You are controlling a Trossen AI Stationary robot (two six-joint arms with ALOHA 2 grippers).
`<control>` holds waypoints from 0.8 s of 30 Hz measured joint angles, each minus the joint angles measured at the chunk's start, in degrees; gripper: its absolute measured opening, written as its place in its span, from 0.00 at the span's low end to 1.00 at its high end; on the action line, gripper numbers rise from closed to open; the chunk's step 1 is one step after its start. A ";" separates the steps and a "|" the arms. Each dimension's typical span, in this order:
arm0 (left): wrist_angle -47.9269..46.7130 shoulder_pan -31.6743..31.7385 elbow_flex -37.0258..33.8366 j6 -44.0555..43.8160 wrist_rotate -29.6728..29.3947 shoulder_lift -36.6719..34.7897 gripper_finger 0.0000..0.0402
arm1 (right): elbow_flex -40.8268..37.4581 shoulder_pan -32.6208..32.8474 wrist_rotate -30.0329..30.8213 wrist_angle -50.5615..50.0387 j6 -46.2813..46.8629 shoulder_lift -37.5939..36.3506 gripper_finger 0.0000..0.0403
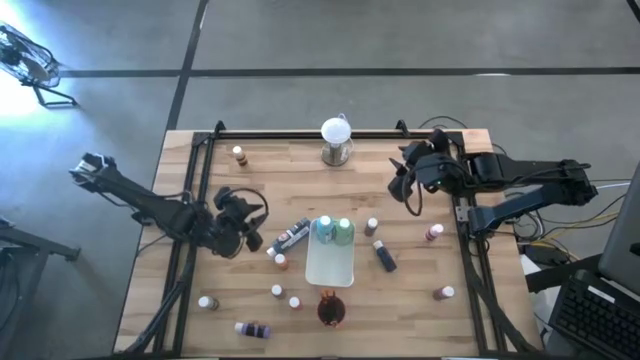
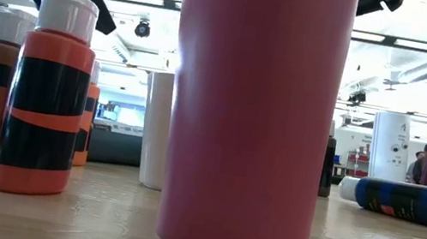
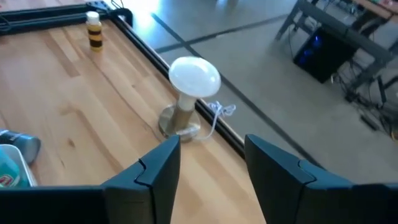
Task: Pick & Place Paint Supplies
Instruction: Put the black paint bottle into the white bin
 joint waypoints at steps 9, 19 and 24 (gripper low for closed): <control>-3.76 -6.44 0.01 -3.55 4.30 4.88 0.28 | -0.14 -0.05 -0.03 -7.75 9.11 0.02 0.46; -8.54 -20.92 -2.66 -20.55 -0.29 4.21 0.27 | -0.22 -0.01 -0.44 -8.28 14.71 0.02 0.52; 1.74 -27.10 -8.78 -24.19 -6.95 5.07 0.27 | -0.27 -0.03 0.17 -8.12 15.01 0.00 0.54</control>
